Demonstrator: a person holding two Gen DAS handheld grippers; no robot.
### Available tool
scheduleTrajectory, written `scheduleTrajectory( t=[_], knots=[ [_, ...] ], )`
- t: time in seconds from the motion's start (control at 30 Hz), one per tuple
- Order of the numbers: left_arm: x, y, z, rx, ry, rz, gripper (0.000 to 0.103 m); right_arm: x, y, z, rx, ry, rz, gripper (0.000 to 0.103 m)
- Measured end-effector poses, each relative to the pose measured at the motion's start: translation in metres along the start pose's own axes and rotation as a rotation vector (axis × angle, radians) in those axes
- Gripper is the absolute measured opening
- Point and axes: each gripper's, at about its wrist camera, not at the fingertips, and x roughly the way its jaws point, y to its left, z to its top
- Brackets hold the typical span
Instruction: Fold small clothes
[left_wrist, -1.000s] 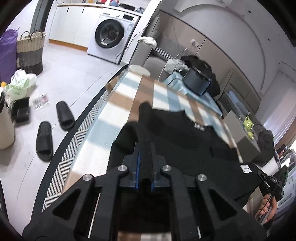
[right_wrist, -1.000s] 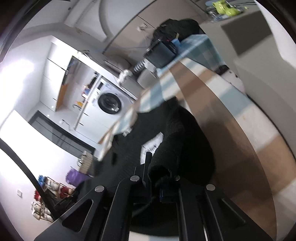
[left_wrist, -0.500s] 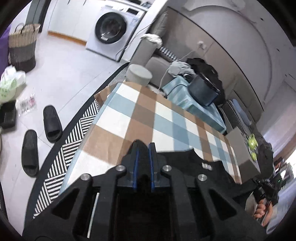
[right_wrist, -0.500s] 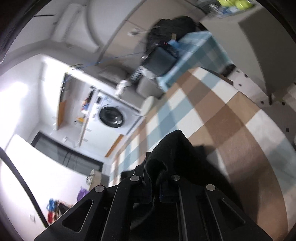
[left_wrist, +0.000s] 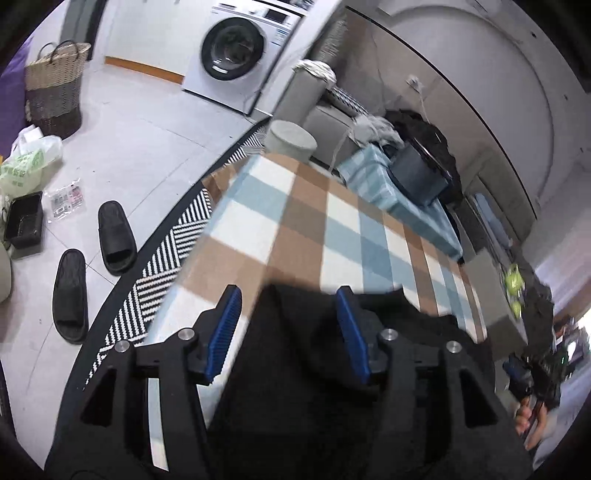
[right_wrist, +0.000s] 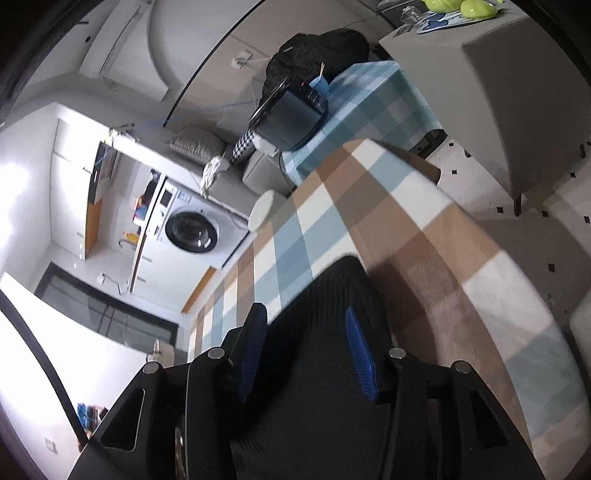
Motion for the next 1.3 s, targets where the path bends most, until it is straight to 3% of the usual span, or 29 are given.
scheduleTrajectory(
  t=[0.23,0.43,0.47,0.5,0.53,0.67,0.77,0.87,1.07,1.17,1.3],
  knots=[
    [0.010,-0.019,-0.032,0.058,0.094,-0.026,0.049,0.008,0.011,-0.029,-0.086,0.081,-0.031,0.045],
    [0.047,-0.035,-0.023,0.017,0.144,-0.044,0.049,0.011,0.019,-0.046,-0.117,0.116,-0.030,0.045],
    [0.052,-0.036,-0.020,0.000,0.144,-0.048,0.043,0.009,0.019,-0.049,-0.124,0.119,-0.035,0.045],
    [0.056,-0.036,-0.016,-0.020,0.141,-0.067,0.021,0.007,0.019,-0.051,-0.128,0.118,-0.041,0.045],
    [0.059,-0.037,-0.012,-0.036,0.134,-0.090,0.008,0.006,0.018,-0.052,-0.133,0.119,-0.045,0.045],
    [0.067,-0.042,0.008,-0.058,0.083,-0.106,0.008,-0.003,0.015,-0.056,-0.157,0.115,-0.086,0.045],
    [0.066,-0.041,0.023,-0.086,0.054,-0.102,0.012,-0.008,0.012,-0.054,-0.165,0.107,-0.109,0.045],
    [0.062,-0.037,0.029,-0.099,0.033,-0.082,0.051,-0.012,0.009,-0.050,-0.180,0.088,-0.137,0.046],
    [0.041,-0.026,0.022,-0.038,0.024,-0.007,0.053,-0.008,0.004,-0.038,-0.214,0.059,-0.222,0.049],
    [0.032,-0.022,0.008,0.037,0.041,0.072,0.054,0.000,0.001,-0.028,-0.216,0.055,-0.235,0.049],
    [0.018,-0.010,-0.015,0.077,0.069,0.119,0.054,0.018,-0.001,-0.014,-0.213,0.070,-0.238,0.049]
  ],
)
